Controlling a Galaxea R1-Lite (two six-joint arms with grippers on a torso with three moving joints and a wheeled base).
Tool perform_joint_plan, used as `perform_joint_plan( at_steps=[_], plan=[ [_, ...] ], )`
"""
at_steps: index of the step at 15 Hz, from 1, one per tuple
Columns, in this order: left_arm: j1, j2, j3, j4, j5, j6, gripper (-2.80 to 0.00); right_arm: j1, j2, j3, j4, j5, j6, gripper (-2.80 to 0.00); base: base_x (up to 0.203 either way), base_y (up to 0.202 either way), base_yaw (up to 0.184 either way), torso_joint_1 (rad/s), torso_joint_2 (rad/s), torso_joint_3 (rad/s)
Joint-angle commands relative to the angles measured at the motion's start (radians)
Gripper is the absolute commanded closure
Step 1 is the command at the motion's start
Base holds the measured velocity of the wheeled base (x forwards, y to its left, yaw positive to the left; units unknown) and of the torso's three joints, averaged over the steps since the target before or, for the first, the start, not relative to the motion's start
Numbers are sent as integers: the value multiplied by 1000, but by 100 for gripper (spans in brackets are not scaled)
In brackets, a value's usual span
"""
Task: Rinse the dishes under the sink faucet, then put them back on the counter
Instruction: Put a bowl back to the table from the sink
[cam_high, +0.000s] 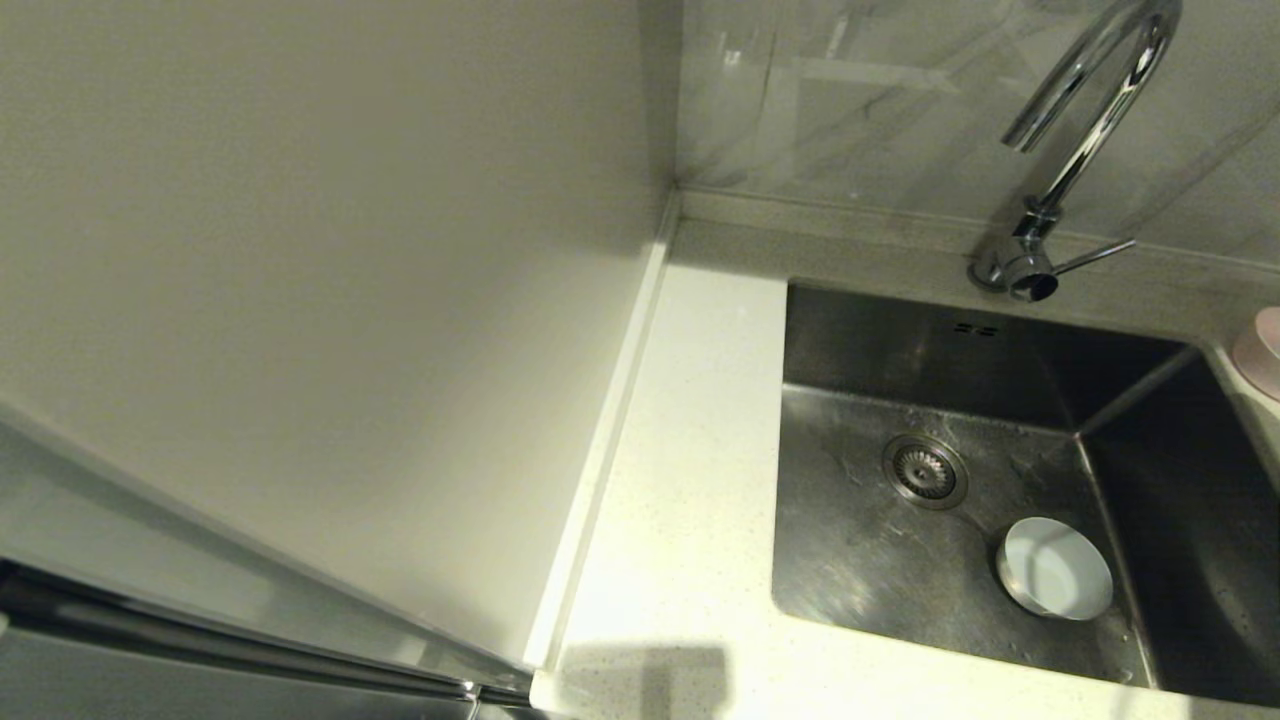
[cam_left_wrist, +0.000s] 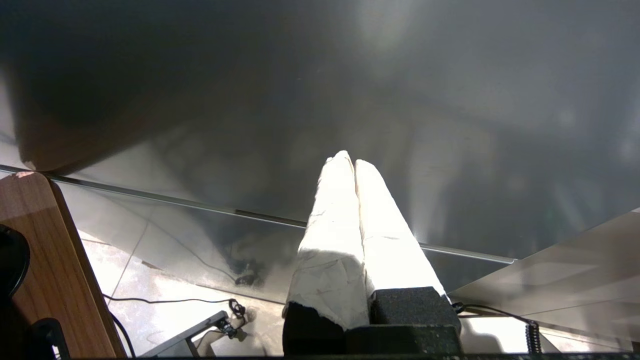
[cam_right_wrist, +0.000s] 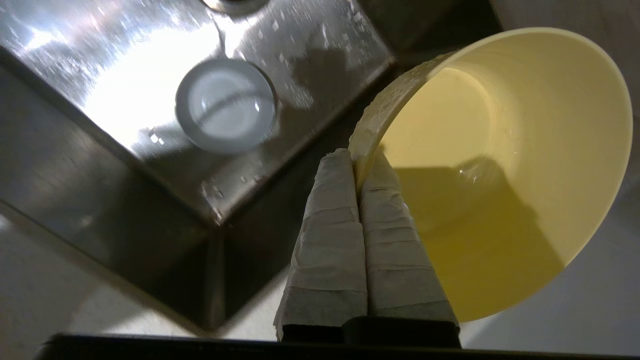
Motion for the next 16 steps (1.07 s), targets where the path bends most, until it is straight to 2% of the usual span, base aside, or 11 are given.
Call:
perform_joint_plan(
  at_steps=[1, 6, 12, 16],
  plan=[
    [0, 0, 3, 0, 0, 0, 0, -46, -14, 26, 3, 0, -27, 0, 0, 0, 0, 0, 0, 0],
    [0, 0, 2, 0, 0, 0, 0, -48, 38, 98, -23, -142, -27, 0, 0, 0, 0, 0, 0, 0],
    [0, 0, 3, 0, 0, 0, 0, -22, 186, 217, -388, -218, -24, 0, 0, 0, 0, 0, 0, 0],
    [0, 0, 3, 0, 0, 0, 0, -21, 249, 196, -474, -254, -19, 0, 0, 0, 0, 0, 0, 0]
  ],
)
